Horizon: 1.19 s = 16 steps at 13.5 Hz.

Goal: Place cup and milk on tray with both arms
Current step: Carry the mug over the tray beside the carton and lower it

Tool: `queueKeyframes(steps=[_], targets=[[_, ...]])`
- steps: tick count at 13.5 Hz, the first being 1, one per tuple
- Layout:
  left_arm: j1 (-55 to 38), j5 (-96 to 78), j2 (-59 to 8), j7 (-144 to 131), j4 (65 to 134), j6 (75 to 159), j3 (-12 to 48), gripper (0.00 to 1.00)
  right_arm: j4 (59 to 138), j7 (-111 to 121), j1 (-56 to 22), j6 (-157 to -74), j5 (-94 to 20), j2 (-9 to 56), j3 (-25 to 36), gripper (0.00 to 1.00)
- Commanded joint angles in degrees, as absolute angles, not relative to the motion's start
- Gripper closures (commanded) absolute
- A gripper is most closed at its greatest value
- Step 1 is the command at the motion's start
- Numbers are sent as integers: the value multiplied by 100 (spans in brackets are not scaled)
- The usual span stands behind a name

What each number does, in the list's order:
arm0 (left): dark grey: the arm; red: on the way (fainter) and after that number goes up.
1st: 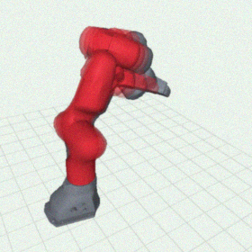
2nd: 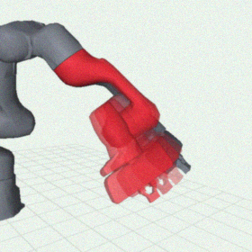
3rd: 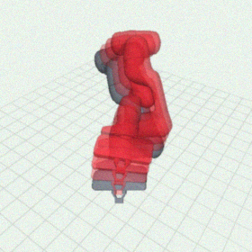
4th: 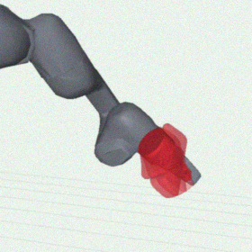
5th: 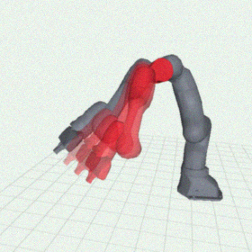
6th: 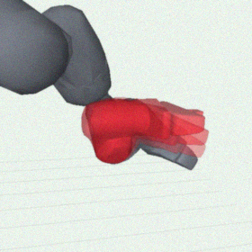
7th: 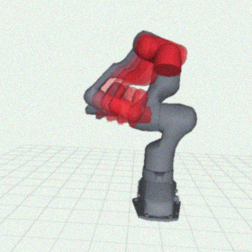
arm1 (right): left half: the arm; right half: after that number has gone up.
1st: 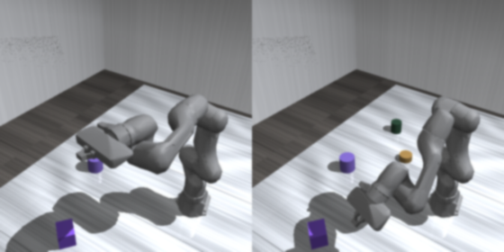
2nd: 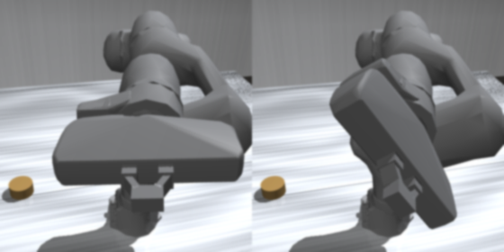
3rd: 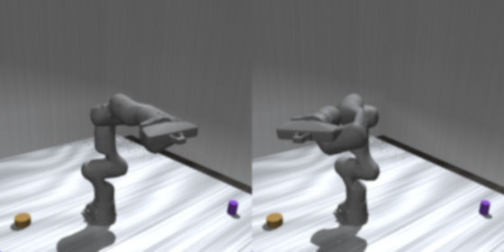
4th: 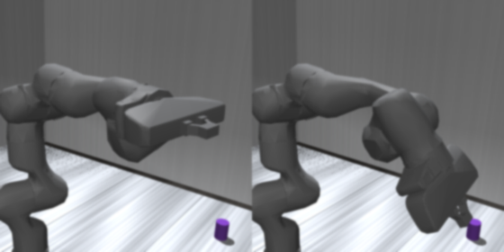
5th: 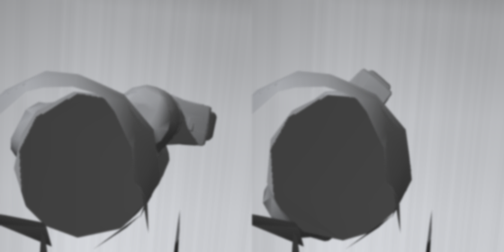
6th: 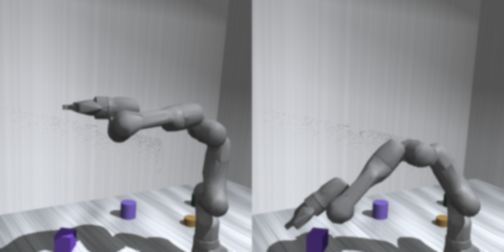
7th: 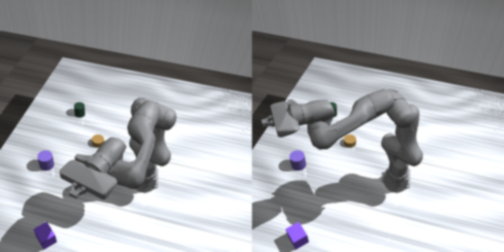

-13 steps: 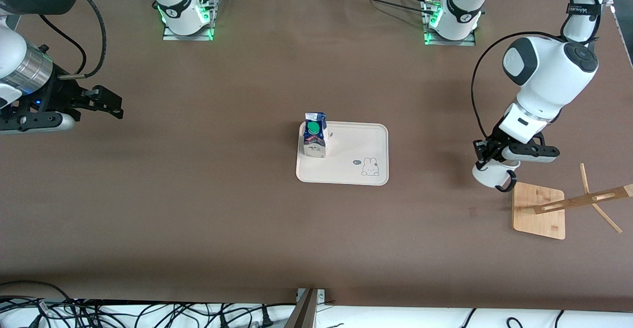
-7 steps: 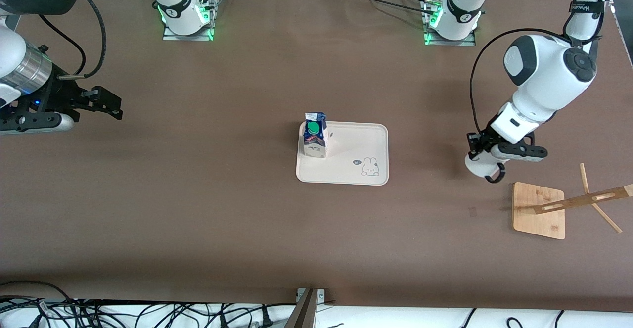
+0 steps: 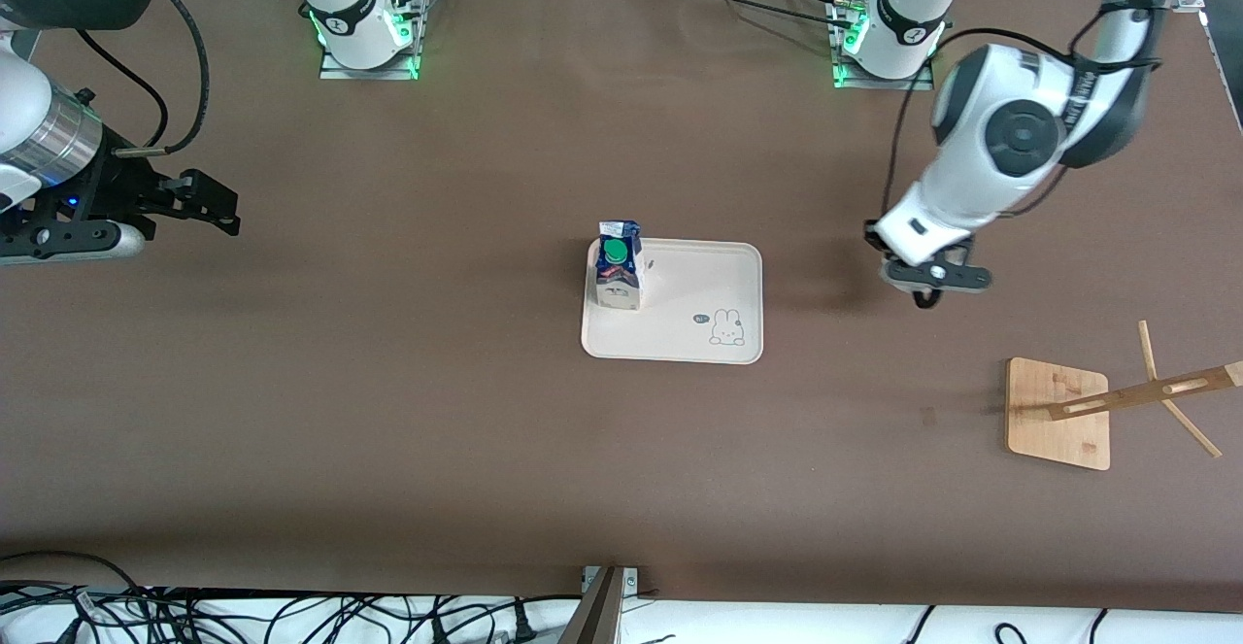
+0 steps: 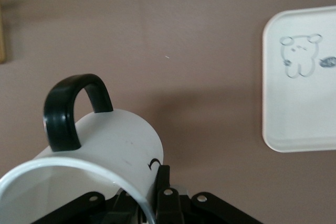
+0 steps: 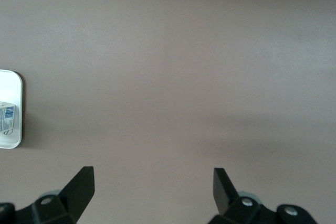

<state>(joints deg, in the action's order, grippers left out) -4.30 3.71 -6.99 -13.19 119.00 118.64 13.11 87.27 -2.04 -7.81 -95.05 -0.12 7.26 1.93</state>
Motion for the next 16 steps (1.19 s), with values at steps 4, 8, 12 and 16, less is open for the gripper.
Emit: queueKeyframes(steps=[4,8,12,16], targets=[[-781,431,-1738,-1749,11111,11637,1845,100,8587,-229,-729,-9475,88,791,149,0],[-1265,308,-2513,-1811,10311,11645,1837,100,8596,-229,-738,-9475,88,791,149,0],[-1467,281,-2838,-1802,10064,11707,1837,100,8596,-229,-738,-9475,88,791,149,0],[-1600,114,-3207,-1810,9564,11725,1837,100,8596,-229,-729,-9475,97,791,149,0]])
